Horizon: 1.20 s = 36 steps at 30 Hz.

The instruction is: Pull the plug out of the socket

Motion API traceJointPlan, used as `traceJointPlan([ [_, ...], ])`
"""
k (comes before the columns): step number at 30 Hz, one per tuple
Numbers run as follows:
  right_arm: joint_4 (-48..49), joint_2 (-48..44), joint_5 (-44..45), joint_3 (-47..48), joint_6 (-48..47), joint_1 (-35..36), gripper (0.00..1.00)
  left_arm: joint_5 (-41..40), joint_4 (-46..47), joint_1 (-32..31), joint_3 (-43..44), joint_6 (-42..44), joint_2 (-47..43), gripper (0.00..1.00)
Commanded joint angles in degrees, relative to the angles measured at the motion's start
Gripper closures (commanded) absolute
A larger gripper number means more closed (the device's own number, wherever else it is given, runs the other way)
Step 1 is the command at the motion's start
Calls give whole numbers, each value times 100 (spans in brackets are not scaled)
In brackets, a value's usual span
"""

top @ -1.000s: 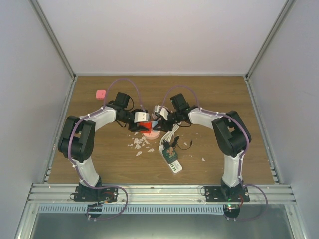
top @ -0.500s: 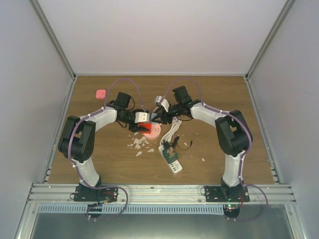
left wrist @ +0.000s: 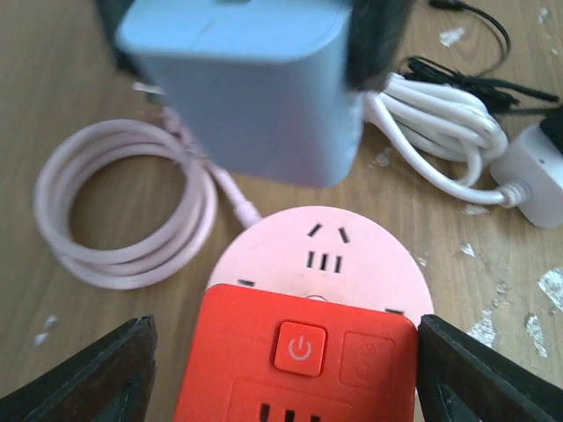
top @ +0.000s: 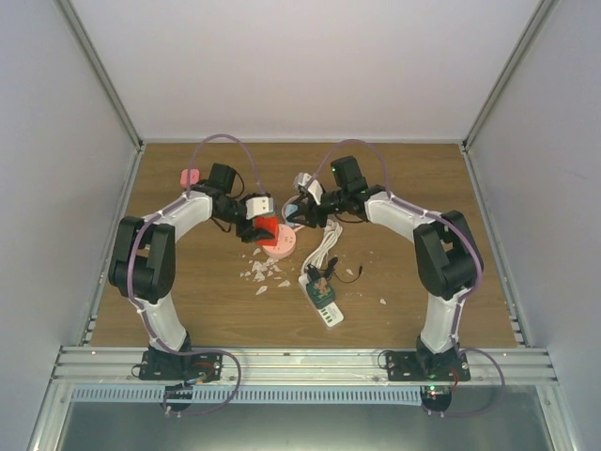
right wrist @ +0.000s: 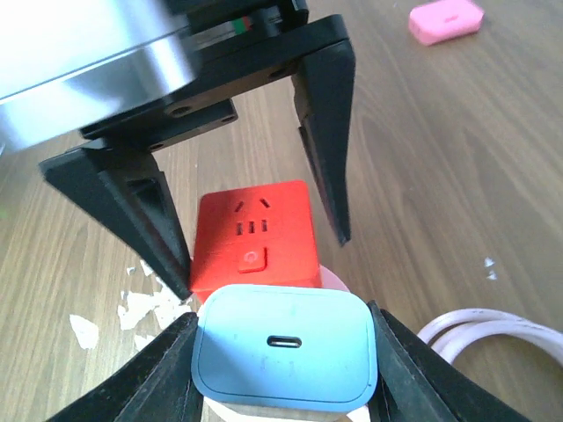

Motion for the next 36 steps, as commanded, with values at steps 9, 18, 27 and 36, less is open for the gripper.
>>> traceJointPlan([
  [9, 617, -764, -632, -19, 796, -380, 68, 761, 281, 196, 647, -1691, -786, 6],
  [18, 1695, -1271, -512, -73, 2215, -632, 67, 398, 1601, 141, 493, -3571, -1659, 1],
  [27, 2641, -1678, -501, -184, 3745, -632, 65, -861, 1789, -564, 842, -3754, -1993, 4],
  [36, 3852, -2046, -400, -915, 5014, -632, 65, -2870, 2058, -1702, 969, -3517, -1996, 17],
])
